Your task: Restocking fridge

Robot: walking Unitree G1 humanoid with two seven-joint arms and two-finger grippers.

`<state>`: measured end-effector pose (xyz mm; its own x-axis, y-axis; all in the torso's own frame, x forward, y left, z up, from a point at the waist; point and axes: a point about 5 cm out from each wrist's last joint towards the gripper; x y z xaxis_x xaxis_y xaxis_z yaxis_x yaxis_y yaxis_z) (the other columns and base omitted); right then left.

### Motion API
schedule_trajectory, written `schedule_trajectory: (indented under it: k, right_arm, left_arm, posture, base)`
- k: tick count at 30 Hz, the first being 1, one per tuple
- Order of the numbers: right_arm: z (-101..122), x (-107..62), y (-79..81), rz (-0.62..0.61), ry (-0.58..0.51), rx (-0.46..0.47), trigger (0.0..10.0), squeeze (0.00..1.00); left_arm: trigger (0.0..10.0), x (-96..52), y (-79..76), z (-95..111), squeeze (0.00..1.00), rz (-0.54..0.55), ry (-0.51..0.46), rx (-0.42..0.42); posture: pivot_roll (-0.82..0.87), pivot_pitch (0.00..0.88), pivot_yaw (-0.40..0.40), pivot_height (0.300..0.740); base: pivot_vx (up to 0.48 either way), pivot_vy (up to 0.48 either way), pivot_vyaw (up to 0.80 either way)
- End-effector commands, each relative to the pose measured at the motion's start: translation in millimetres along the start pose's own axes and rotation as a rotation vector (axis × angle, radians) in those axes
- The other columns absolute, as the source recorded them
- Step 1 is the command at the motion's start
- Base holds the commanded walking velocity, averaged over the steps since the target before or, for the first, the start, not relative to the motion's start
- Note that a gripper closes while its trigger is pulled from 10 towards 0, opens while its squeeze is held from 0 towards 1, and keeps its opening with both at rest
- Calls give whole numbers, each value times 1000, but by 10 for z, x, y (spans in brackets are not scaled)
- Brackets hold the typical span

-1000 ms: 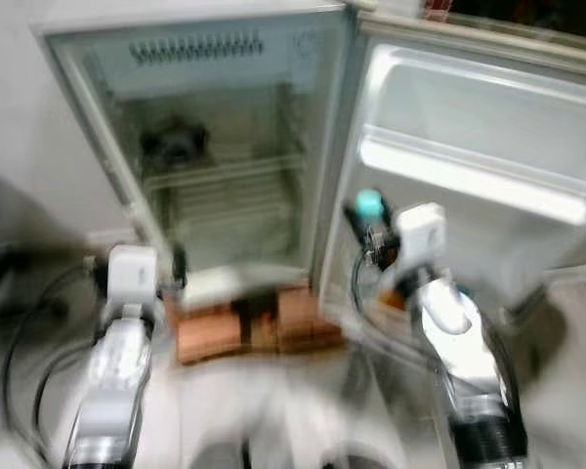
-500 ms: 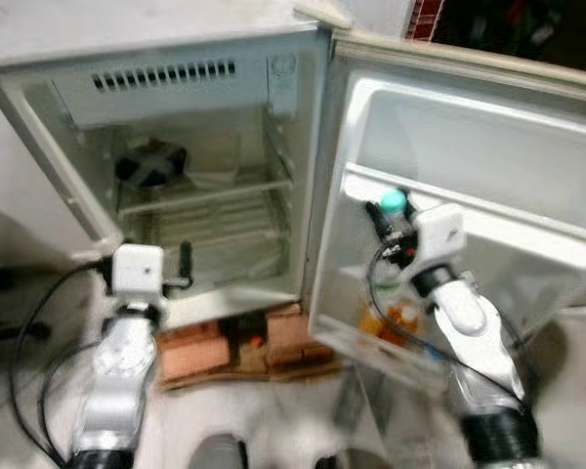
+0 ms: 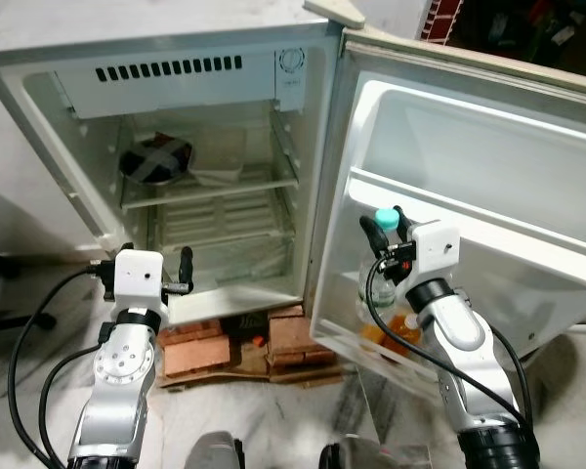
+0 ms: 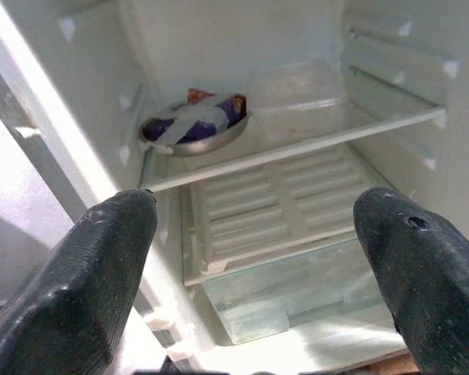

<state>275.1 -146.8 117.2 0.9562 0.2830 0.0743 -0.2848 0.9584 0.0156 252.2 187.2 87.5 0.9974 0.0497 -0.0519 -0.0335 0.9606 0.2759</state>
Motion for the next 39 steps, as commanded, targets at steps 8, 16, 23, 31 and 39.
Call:
schedule_trajectory:
  k: [8,16,23,31,39]
  right_arm:
    - [-70,-30,3,-15,21,38,10000,0]
    - [6,-11,27,-18,-2,41,10000,0]
    - [33,10,1,-17,-5,32,10000,0]
    - [67,53,28,-15,-20,26,10000,0]
    - [115,105,33,0,-42,21,10000,0]
  left_arm:
    - [10000,-83,71,-15,0,1,23,20]
    - [10000,-34,8,35,0,-34,12,25]
    - [10000,-20,1,25,0,-6,26,32]
    - [10000,-21,8,36,0,5,27,29]
    - [10000,-17,-16,29,0,9,33,27]
  posture:
    - [62,110,7,666]
    - [34,144,10,626]
    - [25,154,2,626]
    - [27,164,-5,626]
    - [28,167,-19,626]
  base:
    - [0,0,0]
    - [0,0,0]
    - [0,0,0]
    - [0,0,0]
    - [0,0,0]
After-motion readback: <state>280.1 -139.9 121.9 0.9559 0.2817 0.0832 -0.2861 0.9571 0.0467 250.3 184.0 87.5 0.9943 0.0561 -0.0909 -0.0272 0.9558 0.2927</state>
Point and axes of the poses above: a point about 5 cm out from each wrist's last joint towards the gripper, its own x axis pointing out of the wrist towards the gripper, its own z axis along the axis of the wrist's last joint, y = z × x, and after that the axes turned 5 degrees about x, right-handed
